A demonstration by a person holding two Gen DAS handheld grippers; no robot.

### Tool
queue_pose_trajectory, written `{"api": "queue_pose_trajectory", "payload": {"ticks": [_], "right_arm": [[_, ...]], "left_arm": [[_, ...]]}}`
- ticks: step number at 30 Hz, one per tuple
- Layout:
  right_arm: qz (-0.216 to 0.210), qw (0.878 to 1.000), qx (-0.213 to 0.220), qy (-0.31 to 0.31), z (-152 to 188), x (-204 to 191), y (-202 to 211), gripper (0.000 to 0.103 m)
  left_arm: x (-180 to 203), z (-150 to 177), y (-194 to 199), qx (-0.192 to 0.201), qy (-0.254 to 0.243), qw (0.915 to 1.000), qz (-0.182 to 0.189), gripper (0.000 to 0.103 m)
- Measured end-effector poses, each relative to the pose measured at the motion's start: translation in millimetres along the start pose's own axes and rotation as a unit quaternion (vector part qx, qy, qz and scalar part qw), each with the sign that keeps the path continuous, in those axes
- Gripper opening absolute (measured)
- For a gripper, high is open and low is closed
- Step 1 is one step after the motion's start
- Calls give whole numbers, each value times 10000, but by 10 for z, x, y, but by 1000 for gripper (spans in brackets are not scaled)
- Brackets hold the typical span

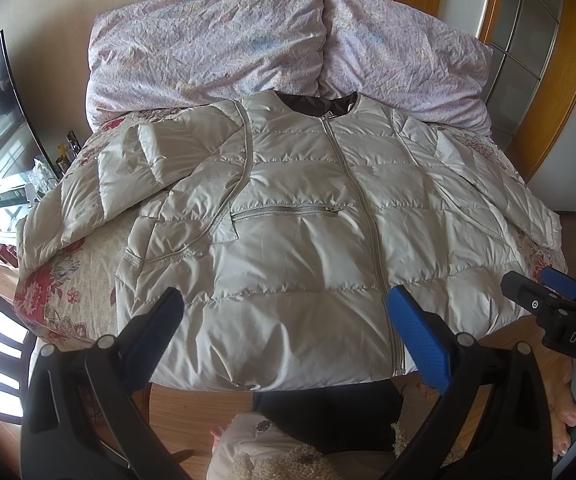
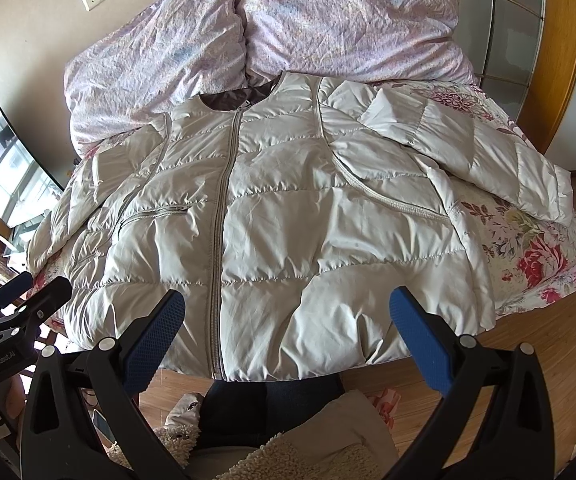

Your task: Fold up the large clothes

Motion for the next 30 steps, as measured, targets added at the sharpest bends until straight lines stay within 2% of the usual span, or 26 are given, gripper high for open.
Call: {"api": "queue_pose_trajectory", "payload": {"ticks": [25, 30], "right_arm": [[-12, 10000, -8, -32, -28, 48, -36, 102], [126, 9997, 160, -157, -58, 152, -115, 102]], "left_arm": [[-46, -12, -16, -4, -15, 10000, -5, 101], [-39, -77, -77, -36, 12, 10000, -32, 101]]}}
Point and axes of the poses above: each gripper's, at about its wrist camera, not at the fingertips, and y roughly against the way its jaws point, x to its right, z to its underside, the point moved 5 cm from there along -y, roughly the way its jaws point, and after that the axes turned 12 degrees about y, right-handed, at the moved point
